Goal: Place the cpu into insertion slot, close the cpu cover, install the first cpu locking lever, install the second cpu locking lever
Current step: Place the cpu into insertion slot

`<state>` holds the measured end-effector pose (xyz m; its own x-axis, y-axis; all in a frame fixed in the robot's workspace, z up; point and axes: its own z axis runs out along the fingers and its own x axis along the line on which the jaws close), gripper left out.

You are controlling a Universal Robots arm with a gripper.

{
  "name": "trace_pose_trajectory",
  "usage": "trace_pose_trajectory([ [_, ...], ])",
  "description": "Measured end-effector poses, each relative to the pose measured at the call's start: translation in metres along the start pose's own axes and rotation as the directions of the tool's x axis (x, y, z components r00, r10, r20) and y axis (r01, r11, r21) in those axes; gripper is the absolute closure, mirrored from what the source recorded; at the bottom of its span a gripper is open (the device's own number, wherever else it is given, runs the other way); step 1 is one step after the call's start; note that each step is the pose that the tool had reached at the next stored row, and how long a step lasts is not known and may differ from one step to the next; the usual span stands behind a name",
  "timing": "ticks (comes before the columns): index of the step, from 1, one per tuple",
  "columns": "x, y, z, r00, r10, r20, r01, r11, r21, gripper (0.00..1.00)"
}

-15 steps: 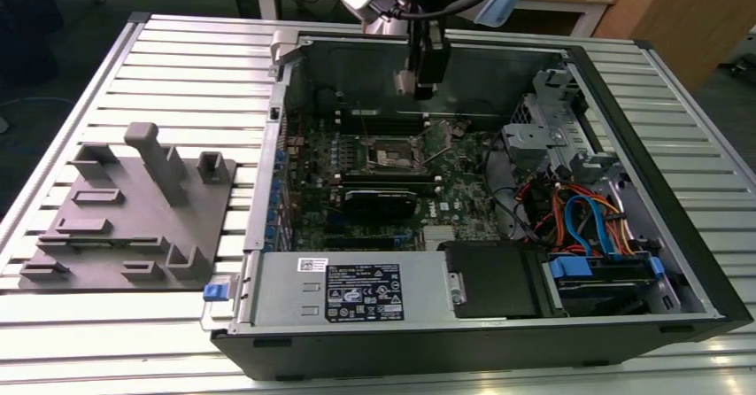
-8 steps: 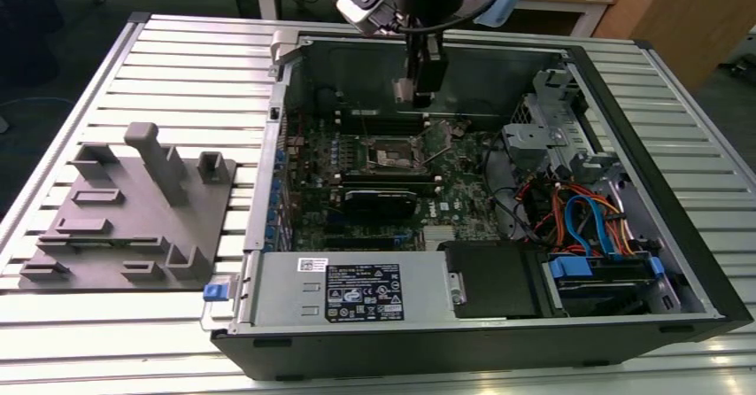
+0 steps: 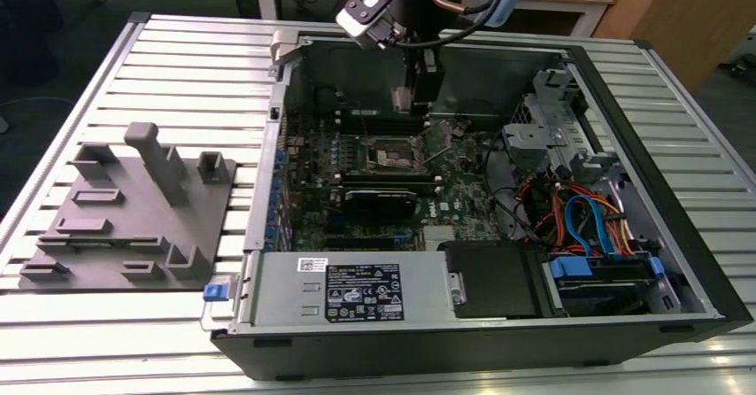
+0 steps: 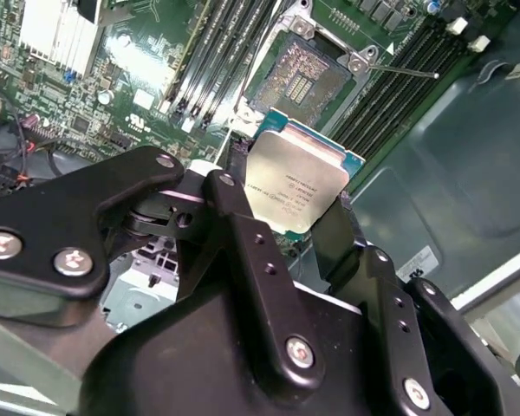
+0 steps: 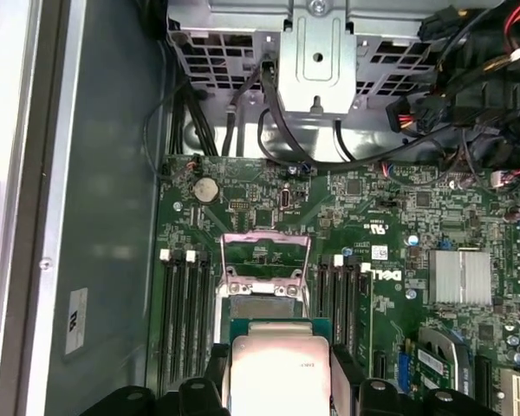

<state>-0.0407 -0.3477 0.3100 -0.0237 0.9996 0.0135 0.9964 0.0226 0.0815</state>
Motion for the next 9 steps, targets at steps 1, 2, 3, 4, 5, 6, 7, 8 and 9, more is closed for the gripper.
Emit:
trace_pose_trajectory([
  [1, 0.0, -0.0001, 0.0018, 1.0, 0.0, -0.0001, 0.0, 1.0, -0.0001, 0.46],
  [2, -0.0001, -0.0003, 0.0036, 1.0, 0.0, -0.0001, 0.0, 1.0, 0.0, 0.46],
  [3, -0.0001, -0.0004, 0.0054, 1.0, 0.0, 0.0, 0.0, 1.0, 0.0, 0.46],
  [4, -0.0001, -0.0006, 0.0071, 1.0, 0.0, 0.0001, 0.0, 1.0, 0.0001, 0.46],
  [5, -0.0001, -0.0007, 0.0089, 1.0, 0.0, 0.0, 0.0, 1.0, 0.0, 0.46],
  [6, -0.0002, -0.0009, 0.0109, 1.0, 0.0, -0.0001, 0.0, 1.0, 0.0, 0.46],
  [7, -0.0002, -0.001, 0.0127, 1.0, 0.0, -0.0001, 0.0, 1.0, 0.0, 0.46],
  [8, -0.0002, -0.0012, 0.0145, 1.0, 0.0, -0.0001, 0.0, 1.0, 0.0, 0.46],
  [9, -0.0002, -0.0014, 0.0162, 1.0, 0.0, 0.0001, 0.0, 1.0, 0.0, 0.46],
])
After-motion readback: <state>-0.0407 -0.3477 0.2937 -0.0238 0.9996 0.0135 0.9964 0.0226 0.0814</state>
